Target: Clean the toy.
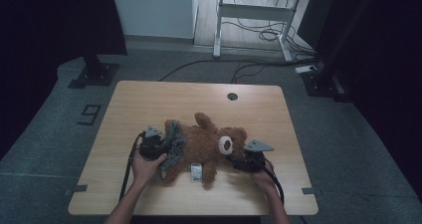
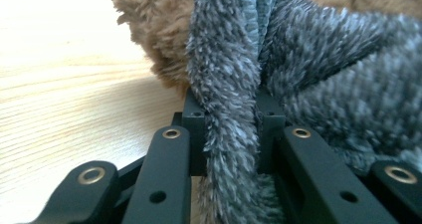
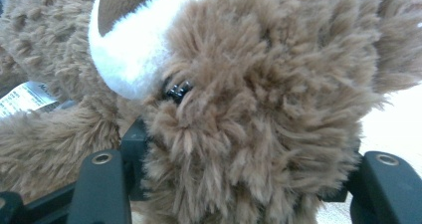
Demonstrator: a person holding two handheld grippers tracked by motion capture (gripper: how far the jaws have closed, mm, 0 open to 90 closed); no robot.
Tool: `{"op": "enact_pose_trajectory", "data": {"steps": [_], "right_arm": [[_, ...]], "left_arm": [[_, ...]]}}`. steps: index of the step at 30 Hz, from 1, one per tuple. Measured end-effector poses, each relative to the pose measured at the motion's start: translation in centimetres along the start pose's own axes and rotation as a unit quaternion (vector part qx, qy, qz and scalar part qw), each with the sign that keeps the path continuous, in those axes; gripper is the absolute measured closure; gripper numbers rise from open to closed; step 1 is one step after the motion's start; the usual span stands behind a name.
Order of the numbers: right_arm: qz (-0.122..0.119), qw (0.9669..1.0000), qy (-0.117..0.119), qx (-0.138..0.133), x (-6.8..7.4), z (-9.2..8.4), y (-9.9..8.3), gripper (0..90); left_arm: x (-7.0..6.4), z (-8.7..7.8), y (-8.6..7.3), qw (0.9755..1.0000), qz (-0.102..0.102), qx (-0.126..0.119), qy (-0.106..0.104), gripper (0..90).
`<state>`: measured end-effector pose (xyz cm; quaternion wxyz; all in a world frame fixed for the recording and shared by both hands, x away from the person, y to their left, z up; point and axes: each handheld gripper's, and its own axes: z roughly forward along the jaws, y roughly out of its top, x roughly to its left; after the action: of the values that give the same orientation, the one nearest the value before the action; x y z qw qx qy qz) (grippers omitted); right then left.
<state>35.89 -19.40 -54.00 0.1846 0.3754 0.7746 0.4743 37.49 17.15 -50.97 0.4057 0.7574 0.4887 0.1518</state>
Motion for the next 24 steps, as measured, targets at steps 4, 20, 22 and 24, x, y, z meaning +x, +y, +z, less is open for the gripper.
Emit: {"op": "enact_pose_trajectory", "data": {"steps": [4, 20, 22, 24], "right_arm": [[0.001, 1.0, 0.0, -0.001, 0.0, 0.0, 0.0, 35.6], [0.004, 1.0, 0.004, 0.0, -0.2, -0.1, -0.1, 35.7], [0.004, 1.0, 0.004, 0.0, -0.2, -0.1, -0.1, 35.7], [0.005, 1.0, 0.005, 0.0, -0.2, -0.1, -0.1, 35.6]], "left_arm": [[0.6, -0.1, -0.1, 0.9998, 0.001, 0.012, 0.015, 73.6], [-9.7, -3.0, 6.2, 0.9893, 0.09, -0.077, -0.086, 73.7], [-11.7, -1.3, 6.8, 0.9878, 0.099, -0.063, -0.103, 73.6], [-13.0, 0.2, 7.1, 0.9874, 0.104, -0.054, -0.107, 73.5]]}}
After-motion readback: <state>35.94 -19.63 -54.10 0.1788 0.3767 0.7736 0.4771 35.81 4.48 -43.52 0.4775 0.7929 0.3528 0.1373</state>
